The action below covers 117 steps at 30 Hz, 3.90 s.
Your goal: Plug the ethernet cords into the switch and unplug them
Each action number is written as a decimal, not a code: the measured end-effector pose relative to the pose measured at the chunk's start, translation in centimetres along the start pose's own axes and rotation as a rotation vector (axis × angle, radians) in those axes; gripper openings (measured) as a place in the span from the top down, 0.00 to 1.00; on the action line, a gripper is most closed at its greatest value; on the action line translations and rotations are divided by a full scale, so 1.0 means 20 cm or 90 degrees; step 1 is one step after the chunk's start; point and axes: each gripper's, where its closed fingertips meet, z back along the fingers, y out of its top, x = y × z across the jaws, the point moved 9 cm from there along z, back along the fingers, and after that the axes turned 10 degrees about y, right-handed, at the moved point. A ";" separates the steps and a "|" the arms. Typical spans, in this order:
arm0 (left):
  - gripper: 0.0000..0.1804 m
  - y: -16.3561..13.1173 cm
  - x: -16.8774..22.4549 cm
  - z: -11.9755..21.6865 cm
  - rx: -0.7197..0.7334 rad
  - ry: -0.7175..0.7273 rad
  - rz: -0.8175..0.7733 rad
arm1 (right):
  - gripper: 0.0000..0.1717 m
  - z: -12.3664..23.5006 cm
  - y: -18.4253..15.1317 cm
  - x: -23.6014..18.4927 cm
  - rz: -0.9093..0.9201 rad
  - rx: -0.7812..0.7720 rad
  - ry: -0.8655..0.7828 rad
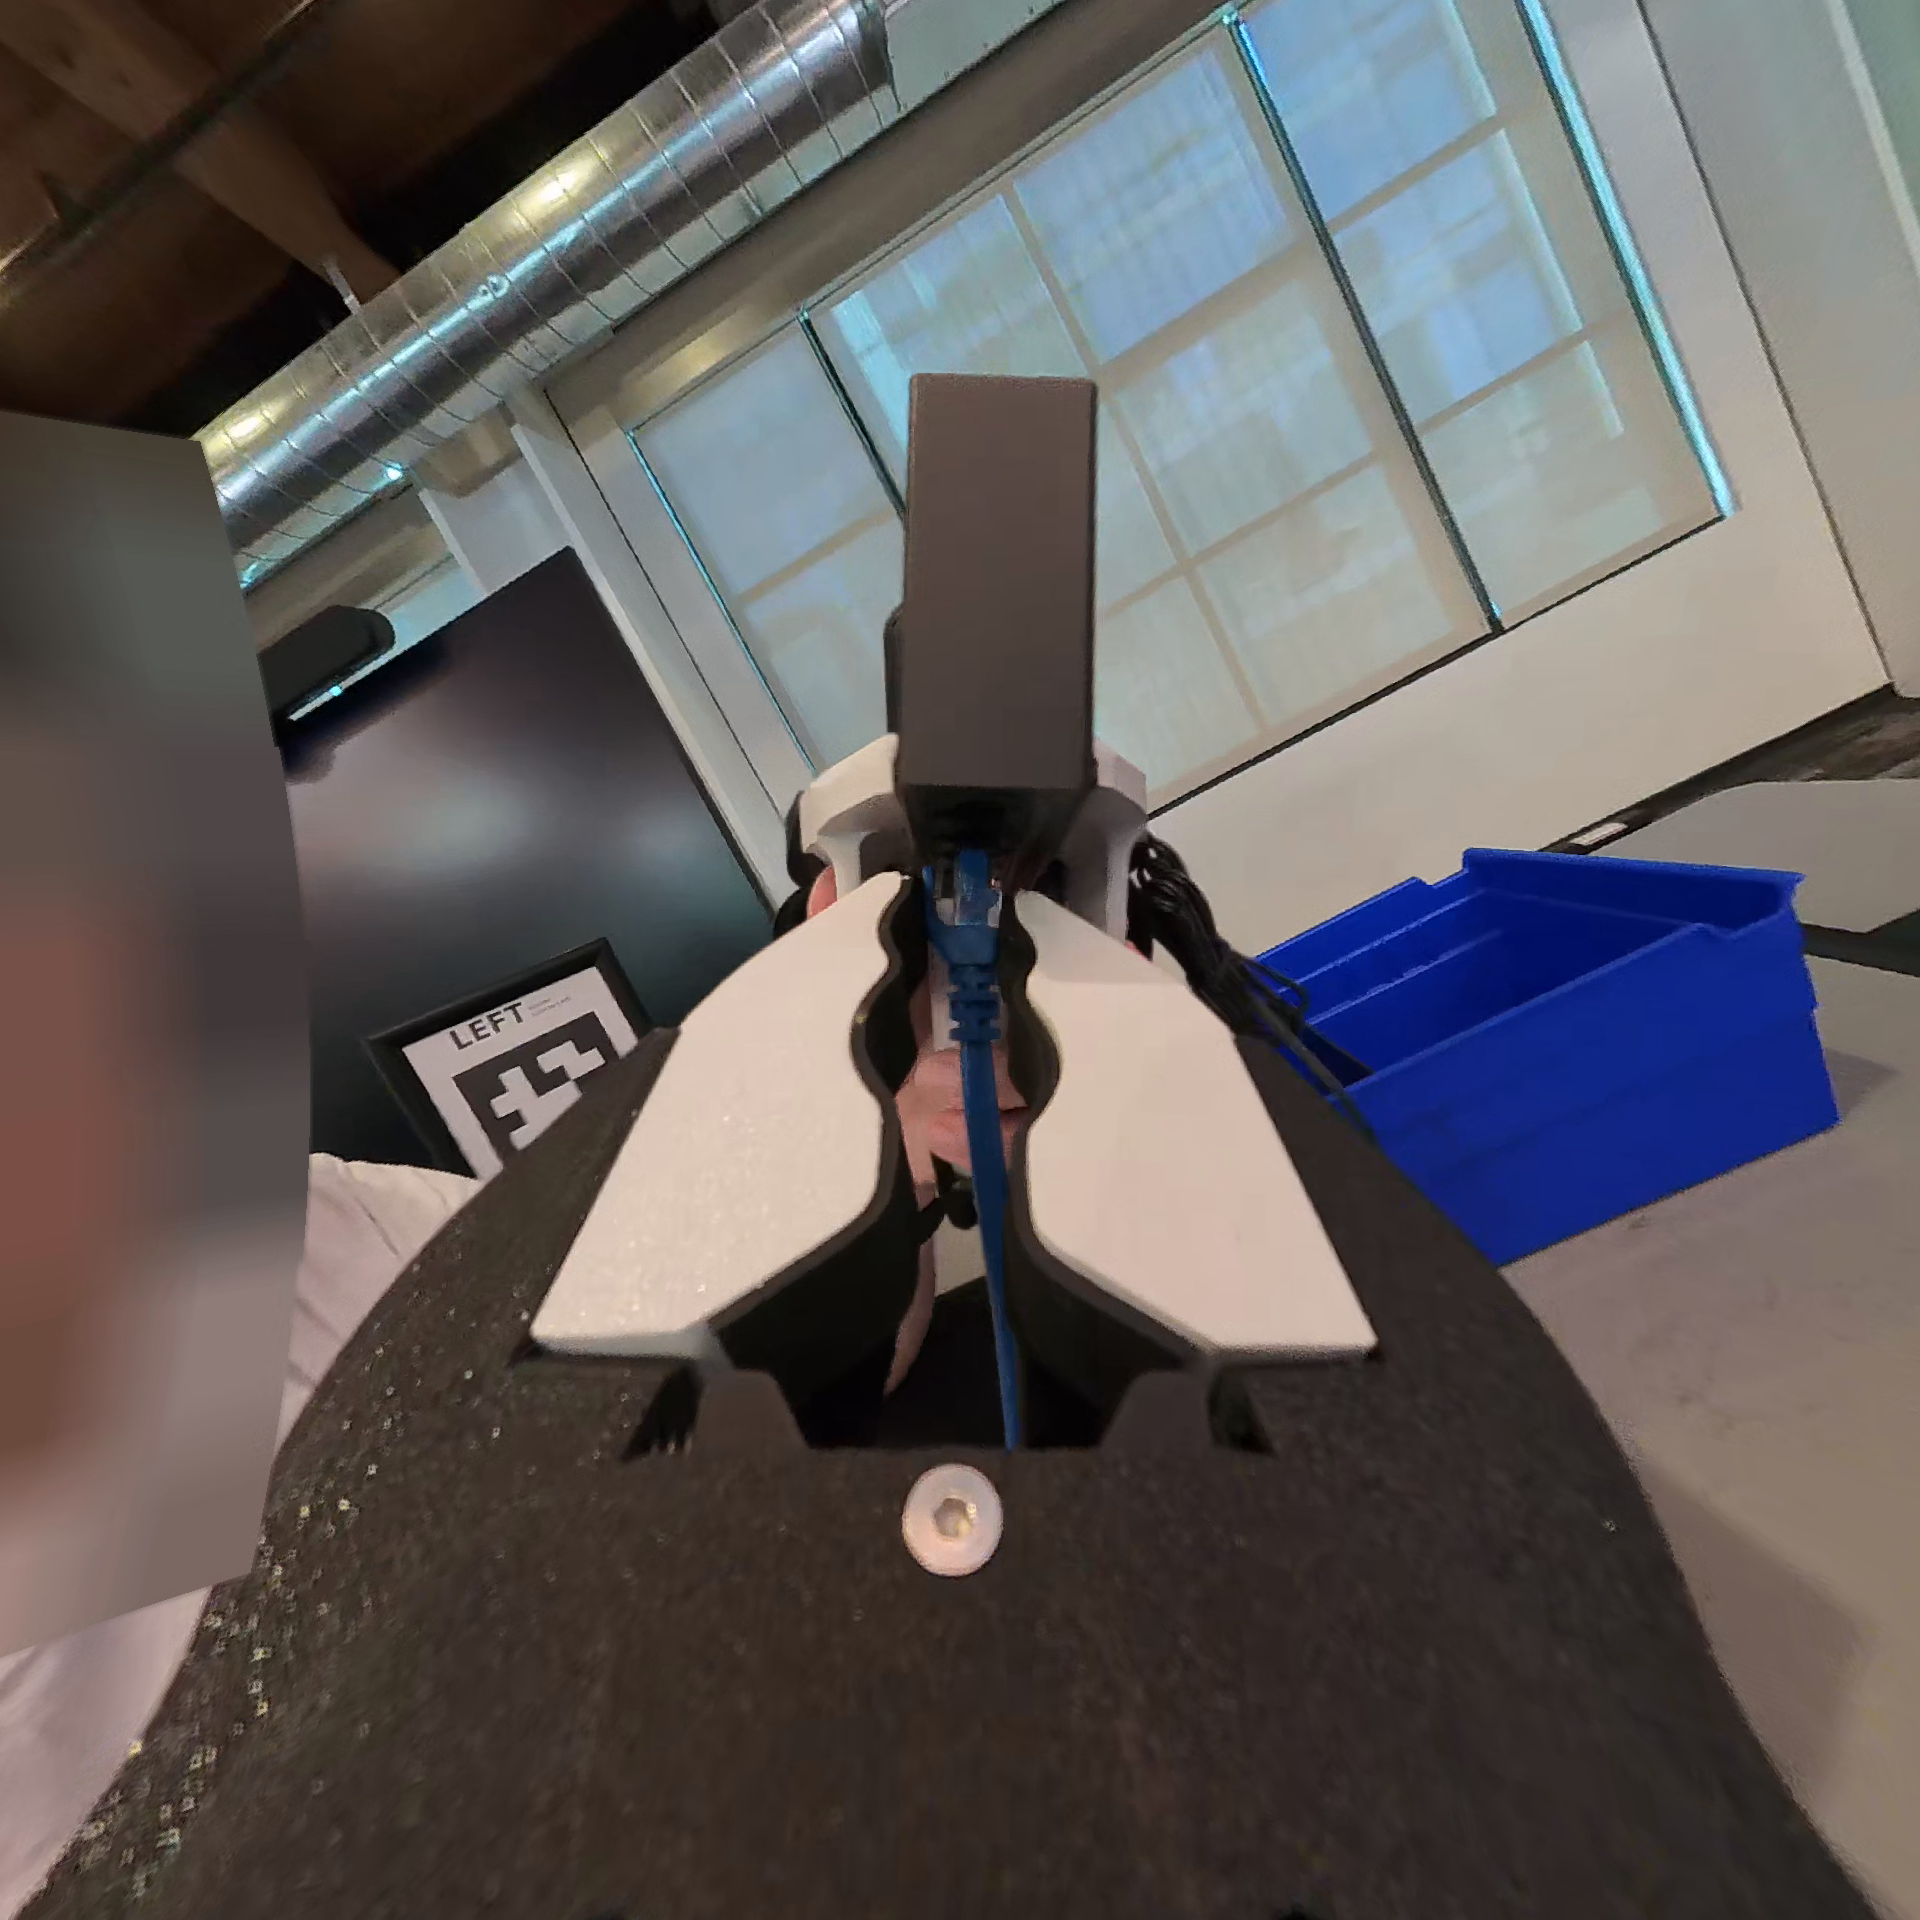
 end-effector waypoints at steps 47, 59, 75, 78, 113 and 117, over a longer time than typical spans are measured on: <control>0.84 -0.03 0.01 0.04 0.094 0.046 0.086 | 0.86 -0.14 -0.14 -0.23 0.620 -0.166 -0.536; 0.84 0.01 0.00 0.07 0.067 -0.017 0.181 | 0.89 -0.07 -0.02 -0.48 0.866 -0.377 -0.430; 0.84 -0.05 -0.06 0.05 0.078 -0.012 0.310 | 0.81 -0.08 -0.09 -0.25 1.340 -0.639 -0.467; 0.84 -0.05 -0.07 0.05 0.085 -0.010 0.326 | 0.83 -0.11 -0.13 -0.23 1.409 -0.613 -0.436; 0.84 -0.17 -0.15 -0.03 0.107 -0.090 0.465 | 0.92 -0.15 -0.21 -0.19 1.528 -0.778 -0.363; 0.84 -0.18 -0.18 -0.02 0.120 -0.080 0.498 | 0.92 -0.18 -0.23 -0.15 1.563 -0.839 -0.381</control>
